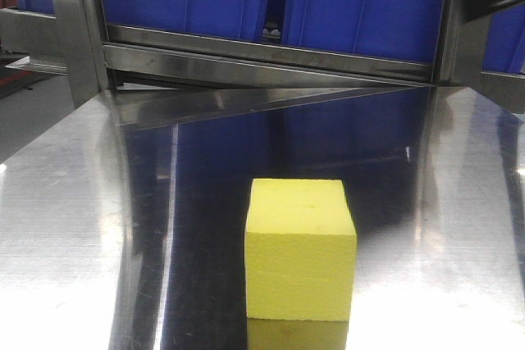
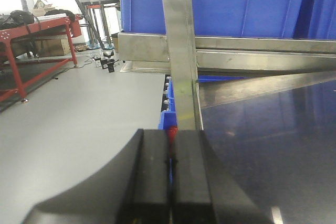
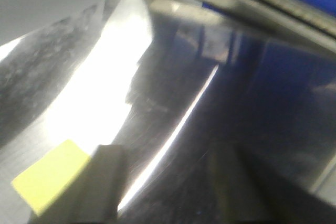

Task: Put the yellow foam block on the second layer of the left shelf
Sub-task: 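Move the right gripper above the yellow foam cube on the table, then lower the open right gripper around the yellow foam cube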

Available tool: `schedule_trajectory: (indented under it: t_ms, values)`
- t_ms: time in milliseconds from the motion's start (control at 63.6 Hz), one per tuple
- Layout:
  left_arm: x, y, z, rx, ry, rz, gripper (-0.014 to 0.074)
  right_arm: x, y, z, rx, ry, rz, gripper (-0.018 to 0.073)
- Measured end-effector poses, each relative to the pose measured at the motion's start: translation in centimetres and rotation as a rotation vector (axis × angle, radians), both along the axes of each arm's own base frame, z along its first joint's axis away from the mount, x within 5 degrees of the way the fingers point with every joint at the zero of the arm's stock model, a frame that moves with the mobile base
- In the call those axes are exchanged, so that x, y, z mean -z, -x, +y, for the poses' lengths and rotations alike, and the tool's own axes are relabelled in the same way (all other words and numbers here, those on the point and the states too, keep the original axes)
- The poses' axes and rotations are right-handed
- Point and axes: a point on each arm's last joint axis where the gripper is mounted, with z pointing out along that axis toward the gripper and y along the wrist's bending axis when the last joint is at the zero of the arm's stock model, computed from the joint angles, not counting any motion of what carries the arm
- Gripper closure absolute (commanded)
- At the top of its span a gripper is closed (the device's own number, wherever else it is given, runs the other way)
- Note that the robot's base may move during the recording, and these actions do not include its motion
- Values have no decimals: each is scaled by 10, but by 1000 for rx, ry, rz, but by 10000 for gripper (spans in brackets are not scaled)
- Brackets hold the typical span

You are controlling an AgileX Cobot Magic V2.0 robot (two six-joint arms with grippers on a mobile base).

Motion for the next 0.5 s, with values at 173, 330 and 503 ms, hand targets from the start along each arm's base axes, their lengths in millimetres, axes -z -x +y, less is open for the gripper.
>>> schedule_trajectory:
  t_ms: [173, 330, 503]
  values:
    - [0, 0, 0, 0, 0, 0, 460, -1, -19, 17, 64, 22, 254, -64]
    - [0, 0, 0, 0, 0, 0, 460, -8, -34, 32, 176, 35, 518, -64]
    - [0, 0, 0, 0, 0, 0, 460, -18, -48, 62, 297, 59, 754, -64]
